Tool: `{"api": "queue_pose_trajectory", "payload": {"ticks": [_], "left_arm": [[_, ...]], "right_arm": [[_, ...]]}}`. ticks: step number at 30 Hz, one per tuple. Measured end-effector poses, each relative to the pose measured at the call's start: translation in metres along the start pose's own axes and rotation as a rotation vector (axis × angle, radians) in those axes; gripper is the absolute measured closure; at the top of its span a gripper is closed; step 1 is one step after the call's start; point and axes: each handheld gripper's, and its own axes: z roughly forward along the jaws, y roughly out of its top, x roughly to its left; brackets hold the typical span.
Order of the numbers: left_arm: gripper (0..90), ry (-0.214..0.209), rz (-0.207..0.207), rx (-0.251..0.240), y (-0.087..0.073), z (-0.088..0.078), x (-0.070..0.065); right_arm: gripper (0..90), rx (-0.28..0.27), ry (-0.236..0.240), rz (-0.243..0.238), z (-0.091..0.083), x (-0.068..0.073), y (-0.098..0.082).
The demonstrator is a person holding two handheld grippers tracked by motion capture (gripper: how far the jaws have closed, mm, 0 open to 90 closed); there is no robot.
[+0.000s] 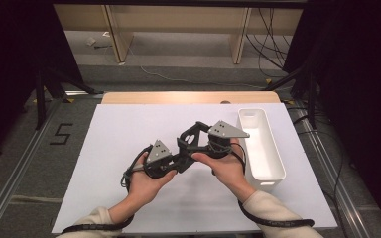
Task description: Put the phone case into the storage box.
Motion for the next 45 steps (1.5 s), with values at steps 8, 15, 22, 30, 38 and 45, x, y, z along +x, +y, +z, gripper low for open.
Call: {"api": "queue_pose_trajectory", "payload": {"ticks": [8,15,22,30,38,45], "left_arm": [[79.8,-0.002,-0.002,-0.002,0.0,0.0,0.0],[79.5,-0.005,-0.002,-0.005,0.0,0.0,0.0],[76.8,-0.008,0.015,-0.011,0.0,-0.001,0.0],[57.5,-0.003,0.027,-0.006,0.0,0.0,0.001],[14.0,-0.025,0.08,0.0,-0.001,-0.005,0.002],[0.0,-0.027,0.125,0.002,-0.001,-0.011,0.005]], "right_arm": [[14.3,-0.005,0.002,-0.014,0.0,0.001,0.0],[14.6,0.0,0.006,-0.02,0.0,0.001,0.001],[14.8,0.007,0.01,-0.026,0.0,0.001,0.002],[14.8,0.003,0.014,-0.023,-0.001,0.0,0.002],[14.8,-0.003,0.012,-0.022,-0.002,-0.002,0.004],[14.9,-0.003,0.009,-0.018,-0.003,-0.003,0.005]]}}
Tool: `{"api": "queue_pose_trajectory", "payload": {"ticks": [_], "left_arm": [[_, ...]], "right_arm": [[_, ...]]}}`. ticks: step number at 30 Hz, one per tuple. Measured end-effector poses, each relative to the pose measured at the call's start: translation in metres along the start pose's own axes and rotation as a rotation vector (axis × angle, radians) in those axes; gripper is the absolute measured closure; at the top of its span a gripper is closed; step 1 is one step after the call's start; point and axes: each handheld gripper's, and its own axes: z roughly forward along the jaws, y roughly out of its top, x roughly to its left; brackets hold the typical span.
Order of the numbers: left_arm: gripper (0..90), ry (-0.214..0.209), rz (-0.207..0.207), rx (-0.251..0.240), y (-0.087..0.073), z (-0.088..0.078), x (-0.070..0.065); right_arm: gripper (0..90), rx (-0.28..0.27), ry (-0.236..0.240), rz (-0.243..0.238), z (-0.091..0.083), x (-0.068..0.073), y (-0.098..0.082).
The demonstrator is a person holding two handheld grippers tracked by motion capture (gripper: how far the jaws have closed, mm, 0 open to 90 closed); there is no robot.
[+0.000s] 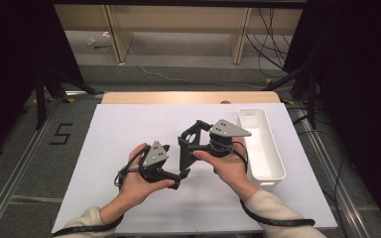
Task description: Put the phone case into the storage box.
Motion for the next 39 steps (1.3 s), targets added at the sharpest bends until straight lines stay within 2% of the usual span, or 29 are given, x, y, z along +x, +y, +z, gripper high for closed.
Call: {"api": "queue_pose_trajectory", "payload": {"ticks": [13,27,39], "left_arm": [[0.0,0.004,0.031,-0.006,-0.009,-0.017,0.006],[0.0,0.014,0.018,-0.014,-0.017,-0.032,0.011],[0.0,0.024,0.007,-0.013,-0.022,-0.037,0.014]], "right_arm": [[14.9,0.002,0.0,0.001,-0.001,-0.003,0.001],[14.9,-0.011,-0.011,0.004,-0.006,-0.007,0.006],[14.9,-0.03,-0.029,0.001,-0.011,-0.013,0.012]]}}
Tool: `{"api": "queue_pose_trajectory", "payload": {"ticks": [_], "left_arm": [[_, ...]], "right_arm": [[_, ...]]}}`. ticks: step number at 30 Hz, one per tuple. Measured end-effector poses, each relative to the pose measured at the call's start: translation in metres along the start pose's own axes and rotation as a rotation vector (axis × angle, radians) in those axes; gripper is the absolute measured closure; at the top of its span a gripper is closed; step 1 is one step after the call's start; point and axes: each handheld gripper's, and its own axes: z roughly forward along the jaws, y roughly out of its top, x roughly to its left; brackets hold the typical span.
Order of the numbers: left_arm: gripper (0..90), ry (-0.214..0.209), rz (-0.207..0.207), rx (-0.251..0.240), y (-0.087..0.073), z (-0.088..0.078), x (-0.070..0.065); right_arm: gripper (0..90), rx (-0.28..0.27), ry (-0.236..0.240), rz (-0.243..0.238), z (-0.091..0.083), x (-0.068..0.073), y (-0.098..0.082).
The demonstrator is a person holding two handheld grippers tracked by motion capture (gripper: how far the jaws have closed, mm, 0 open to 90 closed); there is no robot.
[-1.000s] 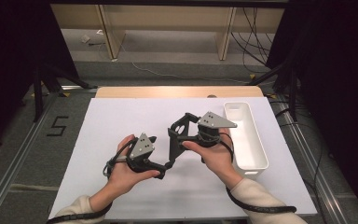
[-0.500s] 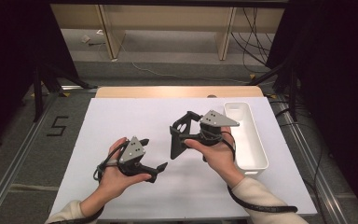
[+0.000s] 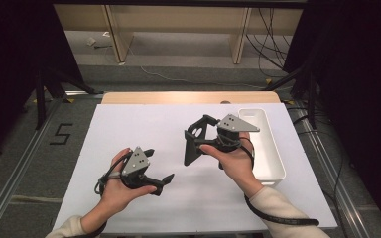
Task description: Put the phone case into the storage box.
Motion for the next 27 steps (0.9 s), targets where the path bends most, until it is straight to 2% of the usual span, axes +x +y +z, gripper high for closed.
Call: {"api": "queue_pose_trajectory", "payload": {"ticks": [14,27], "left_arm": [[0.0,0.006,-0.004,-0.004,-0.002,-0.006,0.004],[0.0,0.018,-0.006,-0.009,-0.003,-0.009,0.007]], "right_arm": [[14.9,-0.031,-0.037,0.012,-0.009,-0.011,0.01],[14.9,-0.034,-0.061,0.025,-0.016,-0.024,0.015]]}}
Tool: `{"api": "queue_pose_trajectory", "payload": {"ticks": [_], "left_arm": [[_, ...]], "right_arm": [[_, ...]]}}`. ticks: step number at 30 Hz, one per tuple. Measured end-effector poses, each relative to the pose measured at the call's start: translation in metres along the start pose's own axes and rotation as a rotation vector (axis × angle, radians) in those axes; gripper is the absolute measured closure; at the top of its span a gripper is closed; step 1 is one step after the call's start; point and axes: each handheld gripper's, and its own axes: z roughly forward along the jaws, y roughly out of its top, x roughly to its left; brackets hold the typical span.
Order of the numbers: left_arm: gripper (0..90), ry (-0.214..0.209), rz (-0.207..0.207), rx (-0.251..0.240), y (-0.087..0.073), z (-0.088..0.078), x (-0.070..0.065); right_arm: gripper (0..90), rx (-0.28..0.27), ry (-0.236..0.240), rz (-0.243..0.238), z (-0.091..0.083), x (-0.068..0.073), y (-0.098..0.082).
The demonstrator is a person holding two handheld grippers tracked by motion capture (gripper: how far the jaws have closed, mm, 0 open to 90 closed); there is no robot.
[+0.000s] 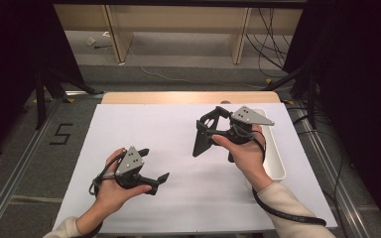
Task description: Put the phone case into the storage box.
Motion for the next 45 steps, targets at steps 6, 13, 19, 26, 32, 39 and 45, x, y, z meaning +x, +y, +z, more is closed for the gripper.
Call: {"api": "queue_pose_trajectory", "payload": {"ticks": [6,13,19,26,32,39,45], "left_arm": [[0.0,0.003,0.001,-0.004,0.001,-0.001,0.001],[0.0,0.003,0.0,-0.001,0.0,0.0,0.002],[0.0,0.002,0.0,0.001,0.0,0.001,0.002],[0.0,0.004,-0.001,0.0,0.0,0.001,0.002],[0.0,0.004,0.0,0.001,0.0,0.001,0.002],[0.0,0.002,-0.002,0.002,0.0,0.001,0.002],[0.0,0.001,-0.002,0.004,-0.001,0.002,0.002]], "right_arm": [[14.9,0.002,-0.017,0.005,-0.003,-0.006,0.002],[14.9,-0.008,-0.038,0.007,-0.007,-0.012,0.005],[14.9,-0.014,-0.052,0.005,-0.01,-0.017,0.008],[14.9,-0.021,-0.072,0.007,-0.013,-0.022,0.01],[14.9,-0.026,-0.087,0.006,-0.016,-0.026,0.012],[14.9,-0.03,-0.113,0.007,-0.02,-0.031,0.014],[15.0,-0.037,-0.13,0.008,-0.023,-0.036,0.016]]}}
